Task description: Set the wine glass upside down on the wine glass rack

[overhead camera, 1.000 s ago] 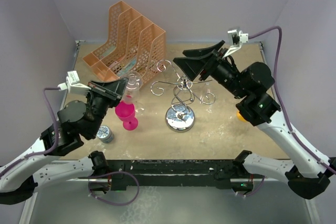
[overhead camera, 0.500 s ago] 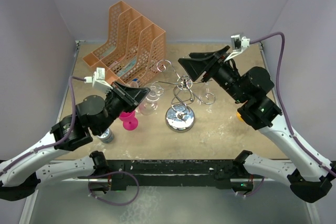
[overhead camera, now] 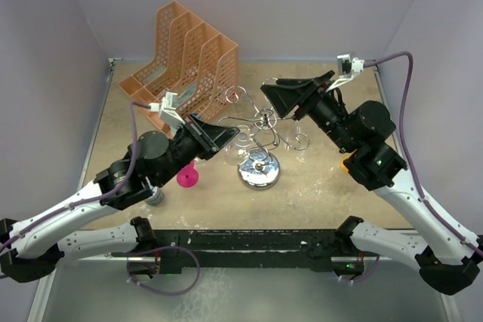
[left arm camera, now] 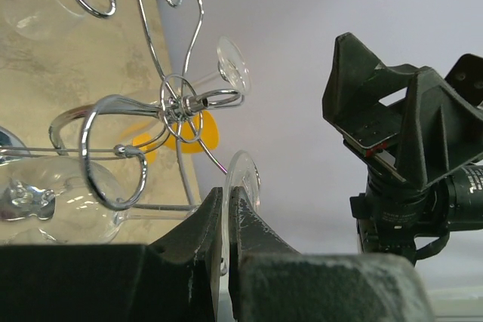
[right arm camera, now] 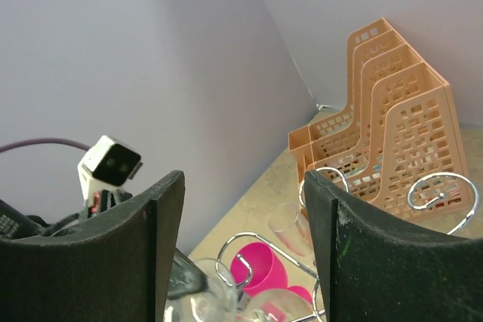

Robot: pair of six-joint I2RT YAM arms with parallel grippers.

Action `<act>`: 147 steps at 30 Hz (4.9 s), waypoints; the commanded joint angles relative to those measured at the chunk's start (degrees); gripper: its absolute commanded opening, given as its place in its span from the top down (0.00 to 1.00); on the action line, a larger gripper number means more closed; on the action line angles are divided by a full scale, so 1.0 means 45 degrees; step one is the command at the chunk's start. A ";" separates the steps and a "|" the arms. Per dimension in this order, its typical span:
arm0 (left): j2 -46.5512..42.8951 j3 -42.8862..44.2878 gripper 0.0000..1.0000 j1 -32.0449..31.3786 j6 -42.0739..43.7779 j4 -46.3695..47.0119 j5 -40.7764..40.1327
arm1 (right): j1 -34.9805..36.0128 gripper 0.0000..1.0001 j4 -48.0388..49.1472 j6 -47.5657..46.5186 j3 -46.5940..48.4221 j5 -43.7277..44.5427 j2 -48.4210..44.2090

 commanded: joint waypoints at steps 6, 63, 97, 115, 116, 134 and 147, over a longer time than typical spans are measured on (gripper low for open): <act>0.1042 0.1013 1.00 0.0038 0.0374 0.1798 -0.0592 | -0.0049 0.34 0.1628 0.0720 -0.0681 0.0900 -0.1627; 0.0631 0.1652 0.77 0.0029 0.0203 -0.2482 -0.2193 | -0.0041 0.36 0.1404 0.1467 -0.1018 0.0795 -0.1368; -0.1090 0.3114 0.56 0.0034 0.4652 -0.4185 -0.5090 | -0.0059 0.34 -0.7942 0.1713 0.1277 1.0567 -0.1118; -0.2069 0.0550 0.53 0.0029 0.9080 -0.0693 -0.7891 | -0.7909 0.35 -0.8213 0.1222 -0.0439 0.6695 0.1099; -0.2130 0.0393 0.53 0.0031 0.9183 -0.0564 -0.7944 | -0.7930 0.37 -0.8487 0.1780 -0.0814 0.6593 0.1086; -0.2907 -0.0400 0.51 0.0032 0.9141 -0.0067 -0.8575 | -0.8049 0.61 -0.8255 0.3659 -0.3472 0.7838 0.1231; -0.2384 0.0005 0.51 0.0029 0.9069 -0.0091 -0.8292 | -0.8049 0.83 -0.6934 0.2413 -0.4218 0.7898 0.1617</act>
